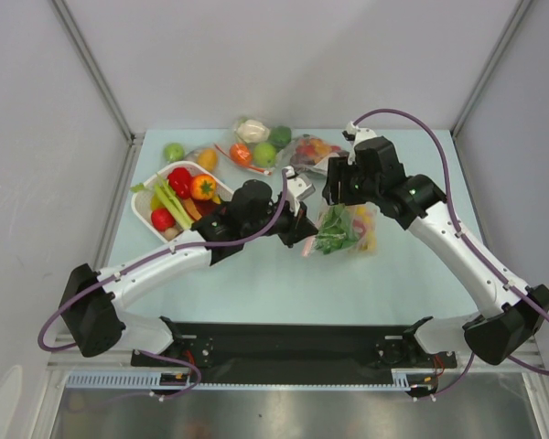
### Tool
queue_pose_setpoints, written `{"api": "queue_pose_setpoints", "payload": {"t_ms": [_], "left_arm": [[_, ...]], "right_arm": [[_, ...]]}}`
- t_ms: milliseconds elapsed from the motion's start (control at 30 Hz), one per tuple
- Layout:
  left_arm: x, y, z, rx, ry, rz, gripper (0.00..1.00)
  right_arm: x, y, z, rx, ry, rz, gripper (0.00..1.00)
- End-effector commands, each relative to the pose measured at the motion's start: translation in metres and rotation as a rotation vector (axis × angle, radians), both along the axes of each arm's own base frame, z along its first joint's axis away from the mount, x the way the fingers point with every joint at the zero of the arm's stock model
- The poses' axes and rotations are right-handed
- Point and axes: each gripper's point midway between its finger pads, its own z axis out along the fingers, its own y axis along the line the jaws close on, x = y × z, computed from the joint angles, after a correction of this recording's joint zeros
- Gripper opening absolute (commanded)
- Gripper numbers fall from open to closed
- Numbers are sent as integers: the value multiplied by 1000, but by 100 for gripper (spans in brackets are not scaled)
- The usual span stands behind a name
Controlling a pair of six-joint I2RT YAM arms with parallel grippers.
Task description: Open the zip-top bag and remove the fake food
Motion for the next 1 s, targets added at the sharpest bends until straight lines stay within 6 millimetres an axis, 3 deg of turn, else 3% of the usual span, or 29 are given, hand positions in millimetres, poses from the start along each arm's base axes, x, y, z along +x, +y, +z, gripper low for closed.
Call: {"api": "queue_pose_setpoints", "payload": {"t_ms": [0, 167, 400, 600, 633, 967], "left_arm": [[1, -9, 34, -62, -74, -19, 0], [0, -10, 34, -60, -74, -21, 0], [-2, -12, 36, -57, -78, -31, 0], [-5, -15, 30, -40, -70, -40, 0], [-6, -15, 30, -39, -70, -44, 0], [-13, -17, 19, -2, -52, -55, 0]], "right_arm": [[5, -9, 18, -9, -49, -54, 63], [5, -10, 14, -17, -36, -63, 59], [8, -11, 3, -43, -12, -72, 37], [14, -10, 5, -42, -24, -83, 10], [15, -10, 6, -40, -28, -86, 0], [34, -25, 21, -40, -87, -150, 0]]}}
